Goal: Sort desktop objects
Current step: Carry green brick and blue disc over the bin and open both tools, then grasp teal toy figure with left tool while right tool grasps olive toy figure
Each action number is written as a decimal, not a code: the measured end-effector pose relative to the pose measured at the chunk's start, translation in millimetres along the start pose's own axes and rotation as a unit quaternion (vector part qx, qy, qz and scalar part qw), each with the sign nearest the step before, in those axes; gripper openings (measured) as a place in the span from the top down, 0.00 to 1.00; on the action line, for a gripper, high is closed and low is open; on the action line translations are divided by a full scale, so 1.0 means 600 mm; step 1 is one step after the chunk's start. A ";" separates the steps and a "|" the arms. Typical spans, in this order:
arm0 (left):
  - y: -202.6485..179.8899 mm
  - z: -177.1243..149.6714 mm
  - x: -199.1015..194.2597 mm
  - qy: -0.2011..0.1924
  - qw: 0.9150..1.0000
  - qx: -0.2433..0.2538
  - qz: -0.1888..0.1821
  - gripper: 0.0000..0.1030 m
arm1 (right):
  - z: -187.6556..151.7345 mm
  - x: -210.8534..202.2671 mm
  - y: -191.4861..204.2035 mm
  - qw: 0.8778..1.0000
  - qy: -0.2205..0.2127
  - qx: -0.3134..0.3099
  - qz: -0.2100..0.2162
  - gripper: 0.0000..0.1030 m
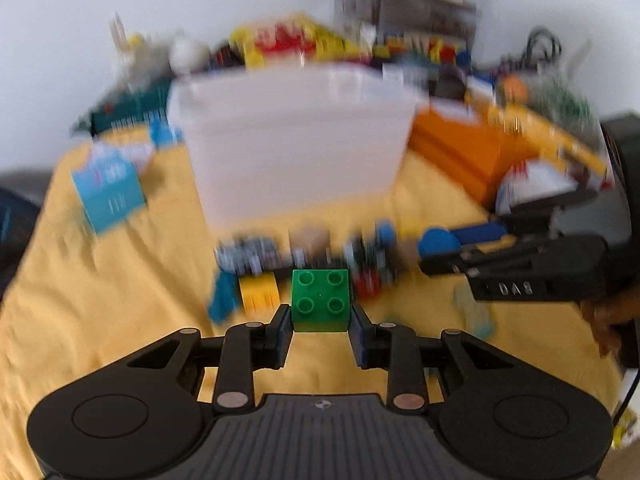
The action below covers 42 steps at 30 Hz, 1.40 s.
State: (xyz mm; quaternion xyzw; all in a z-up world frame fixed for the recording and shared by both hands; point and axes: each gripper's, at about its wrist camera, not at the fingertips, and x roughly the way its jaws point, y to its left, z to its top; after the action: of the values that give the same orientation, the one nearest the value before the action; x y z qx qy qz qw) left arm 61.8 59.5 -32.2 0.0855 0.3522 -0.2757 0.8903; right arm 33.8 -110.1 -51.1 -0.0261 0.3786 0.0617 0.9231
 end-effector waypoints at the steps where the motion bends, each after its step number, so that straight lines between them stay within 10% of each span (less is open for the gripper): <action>1: 0.002 0.017 -0.007 -0.015 1.000 0.004 0.003 0.67 | 0.013 -0.011 -0.008 1.000 -0.014 0.008 -0.002 0.59; 10: 0.040 0.207 -0.020 -0.135 0.991 -0.007 0.008 0.67 | 0.174 -0.057 -0.048 0.989 -0.141 0.033 -0.025 0.59; 16: 0.044 0.261 0.068 -0.127 0.991 0.014 0.043 0.67 | 0.236 -0.011 -0.065 0.988 -0.138 0.050 -0.053 0.59; 21: 0.052 0.254 0.129 -0.074 0.995 0.001 0.068 0.67 | 0.230 0.048 -0.066 0.990 -0.108 0.046 -0.080 0.58; 42: 0.007 0.112 0.007 -0.080 0.996 -0.015 0.043 0.35 | 0.126 -0.035 -0.032 0.993 -0.112 0.029 -0.025 0.49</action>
State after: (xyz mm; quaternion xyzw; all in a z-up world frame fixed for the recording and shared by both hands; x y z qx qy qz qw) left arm 105.6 37.7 14.3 0.0651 0.2801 -0.2374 0.9279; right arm 74.0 -124.0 17.3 -0.0013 0.2740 0.0304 0.9613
